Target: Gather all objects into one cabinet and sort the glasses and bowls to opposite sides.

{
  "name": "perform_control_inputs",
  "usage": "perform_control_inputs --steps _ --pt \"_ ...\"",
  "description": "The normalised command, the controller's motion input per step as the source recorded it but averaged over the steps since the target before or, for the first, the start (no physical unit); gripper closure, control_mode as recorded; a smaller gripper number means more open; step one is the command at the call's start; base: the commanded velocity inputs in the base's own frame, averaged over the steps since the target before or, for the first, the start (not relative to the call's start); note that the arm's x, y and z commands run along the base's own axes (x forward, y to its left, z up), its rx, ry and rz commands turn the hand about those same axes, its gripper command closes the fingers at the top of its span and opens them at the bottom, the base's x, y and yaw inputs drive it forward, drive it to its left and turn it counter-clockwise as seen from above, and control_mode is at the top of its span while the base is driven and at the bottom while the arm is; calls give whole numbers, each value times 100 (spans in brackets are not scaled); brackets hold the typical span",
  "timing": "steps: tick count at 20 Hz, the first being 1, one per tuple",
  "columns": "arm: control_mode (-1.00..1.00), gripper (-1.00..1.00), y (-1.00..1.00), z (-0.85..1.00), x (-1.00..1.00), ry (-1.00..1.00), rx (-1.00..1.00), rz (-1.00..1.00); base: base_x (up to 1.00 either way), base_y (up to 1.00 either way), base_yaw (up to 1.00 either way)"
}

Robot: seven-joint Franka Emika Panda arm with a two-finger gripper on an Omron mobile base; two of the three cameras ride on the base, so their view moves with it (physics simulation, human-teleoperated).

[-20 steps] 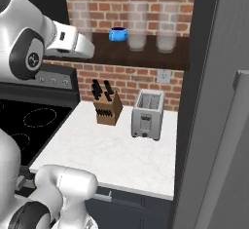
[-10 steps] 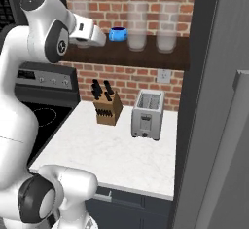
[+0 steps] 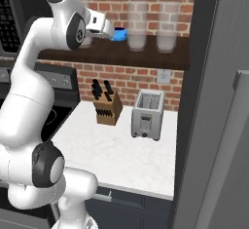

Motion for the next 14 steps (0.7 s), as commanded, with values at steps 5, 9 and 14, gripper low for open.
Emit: perform_control_inputs --steps 5,9,14 --pt "-100 -100 0 -2 32 1 3 -5 0 0 0" --pt "-100 -100 0 -33 17 1 8 0 0 0 0" --pt "-100 -100 -3 -50 7 -1 8 0 0 0 0"
